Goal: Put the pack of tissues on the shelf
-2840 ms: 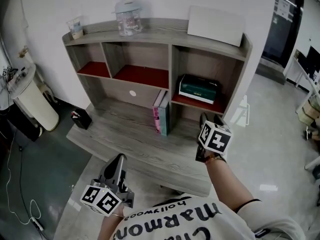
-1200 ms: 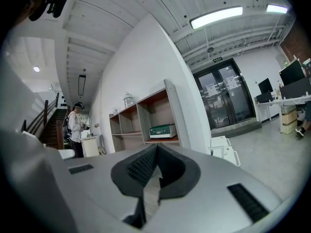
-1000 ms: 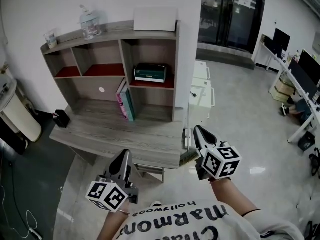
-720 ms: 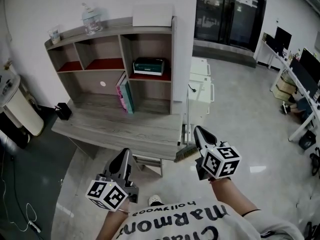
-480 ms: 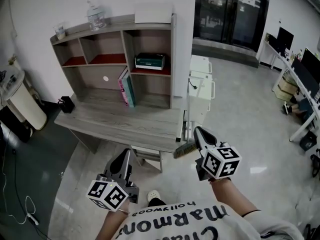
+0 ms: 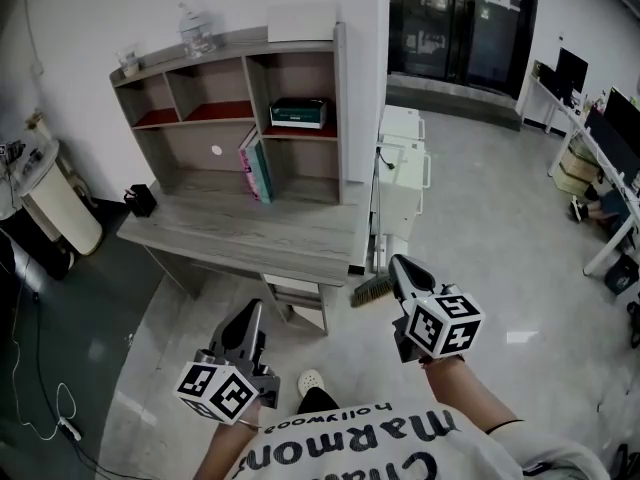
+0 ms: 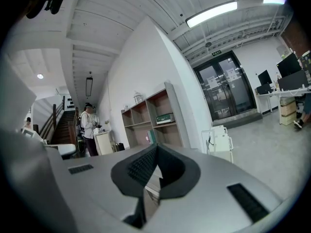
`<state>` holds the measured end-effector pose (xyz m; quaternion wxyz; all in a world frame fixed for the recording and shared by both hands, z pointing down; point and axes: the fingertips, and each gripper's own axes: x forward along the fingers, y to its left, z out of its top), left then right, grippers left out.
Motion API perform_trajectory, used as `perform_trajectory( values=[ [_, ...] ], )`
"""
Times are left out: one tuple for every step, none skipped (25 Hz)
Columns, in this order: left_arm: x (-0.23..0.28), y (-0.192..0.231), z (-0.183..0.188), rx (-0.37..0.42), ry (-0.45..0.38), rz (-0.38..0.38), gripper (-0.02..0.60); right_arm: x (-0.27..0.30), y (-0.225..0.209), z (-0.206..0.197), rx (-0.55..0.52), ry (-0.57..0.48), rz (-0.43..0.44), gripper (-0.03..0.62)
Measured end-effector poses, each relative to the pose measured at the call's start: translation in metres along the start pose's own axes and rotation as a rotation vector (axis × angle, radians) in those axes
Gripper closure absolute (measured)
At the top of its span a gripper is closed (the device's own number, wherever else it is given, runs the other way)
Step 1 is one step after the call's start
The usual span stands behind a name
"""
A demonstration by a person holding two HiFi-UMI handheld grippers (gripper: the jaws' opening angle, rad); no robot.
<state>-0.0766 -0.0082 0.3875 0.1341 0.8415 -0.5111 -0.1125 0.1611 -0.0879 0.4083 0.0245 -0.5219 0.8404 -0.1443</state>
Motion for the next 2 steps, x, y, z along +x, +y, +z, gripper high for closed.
perform_trajectory(
  values=[
    [-0.002,-0.0024,-0.002,0.001,0.001,0.0,0.565,-0.0029,-0.0008,-0.0021,-0.001,0.002,0.0,0.586],
    [-0.0041,-0.0047,-0.0041,0.002,0.001,0.0,0.565,-0.0058,-0.0016,-0.0042,-0.001,0.004,0.0,0.586]
  ],
)
